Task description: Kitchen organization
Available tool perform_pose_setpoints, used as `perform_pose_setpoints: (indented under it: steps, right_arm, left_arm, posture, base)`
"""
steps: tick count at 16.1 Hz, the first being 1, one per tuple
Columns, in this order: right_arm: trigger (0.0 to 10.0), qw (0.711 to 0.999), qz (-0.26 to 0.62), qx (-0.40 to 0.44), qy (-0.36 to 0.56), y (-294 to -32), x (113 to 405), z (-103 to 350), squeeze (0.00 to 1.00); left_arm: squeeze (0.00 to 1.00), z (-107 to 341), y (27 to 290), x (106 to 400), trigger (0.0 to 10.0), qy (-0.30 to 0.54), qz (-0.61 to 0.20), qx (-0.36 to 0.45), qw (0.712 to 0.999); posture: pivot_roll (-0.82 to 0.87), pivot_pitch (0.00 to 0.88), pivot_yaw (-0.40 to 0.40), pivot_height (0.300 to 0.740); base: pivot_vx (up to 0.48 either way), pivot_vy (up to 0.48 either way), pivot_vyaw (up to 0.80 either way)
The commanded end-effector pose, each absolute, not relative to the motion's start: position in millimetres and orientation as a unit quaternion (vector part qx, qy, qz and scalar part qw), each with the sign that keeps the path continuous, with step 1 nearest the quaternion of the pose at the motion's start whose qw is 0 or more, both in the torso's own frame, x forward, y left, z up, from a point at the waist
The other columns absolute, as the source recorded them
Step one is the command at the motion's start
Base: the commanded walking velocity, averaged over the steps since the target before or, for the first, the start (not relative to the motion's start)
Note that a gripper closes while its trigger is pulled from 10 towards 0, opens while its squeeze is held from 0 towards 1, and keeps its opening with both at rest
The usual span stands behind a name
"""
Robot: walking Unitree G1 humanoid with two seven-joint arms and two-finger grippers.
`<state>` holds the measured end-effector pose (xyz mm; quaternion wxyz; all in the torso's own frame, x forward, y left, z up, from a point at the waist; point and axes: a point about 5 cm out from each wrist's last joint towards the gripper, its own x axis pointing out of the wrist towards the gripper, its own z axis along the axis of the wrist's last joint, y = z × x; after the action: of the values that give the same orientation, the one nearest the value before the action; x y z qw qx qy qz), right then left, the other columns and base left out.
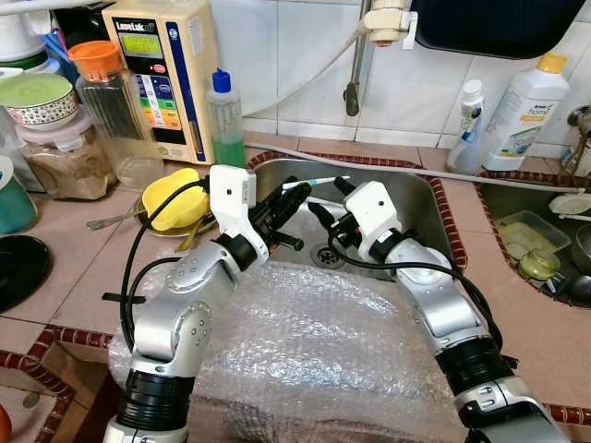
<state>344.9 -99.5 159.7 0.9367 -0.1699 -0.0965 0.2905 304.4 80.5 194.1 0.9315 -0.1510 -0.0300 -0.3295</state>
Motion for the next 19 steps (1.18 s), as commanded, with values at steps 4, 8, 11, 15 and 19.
perform_pose_setpoints:
  steps: [4,8,11,15,19]
  right_arm:
    - [0.0,0.951,0.238,-0.17,-0.105,-116.1,351.1,165.0,0.0]
    - [0.0,0.948,0.255,-0.169,-0.094,-111.8,349.8,157.2,0.0]
    - [0.0,0.943,0.261,-0.178,-0.1,-106.8,355.4,161.5,0.0]
    - [0.0,0.943,0.263,-0.175,-0.1,-102.9,361.3,163.8,0.0]
    - [0.0,0.945,0.256,-0.181,-0.097,-107.3,365.0,161.3,0.0]
  left_arm:
    - [0.0,197.1,81.6,307.6,4.3,-0.036,-0.306,-0.141,0.941]
    - [0.0,199.9,78.0,306.4,3.6,-0.038,-0.32,-0.156,0.934]
    - [0.0,198.3,72.2,303.4,2.9,-0.03,-0.336,-0.159,0.928]
    - [0.0,196.7,69.2,299.5,2.6,-0.027,-0.345,-0.161,0.924]
    - [0.0,192.3,69.0,297.4,4.5,-0.017,-0.345,-0.166,0.924]
  posture:
    - [0.07,0.0,0.007,0.74]
    - [0.07,0.0,0.008,0.74]
    - [0.07,0.0,0.01,0.74]
    - [0.08,0.0,0.007,0.74]
    - [0.08,0.0,0.004,0.74]
  base:
    - [0.0,0.0,0.0]
    - [0.0,0.0,0.0]
    - [0.0,0.0,0.0]
    - [0.0,0.0,0.0]
    - [0.0,0.0,0.0]
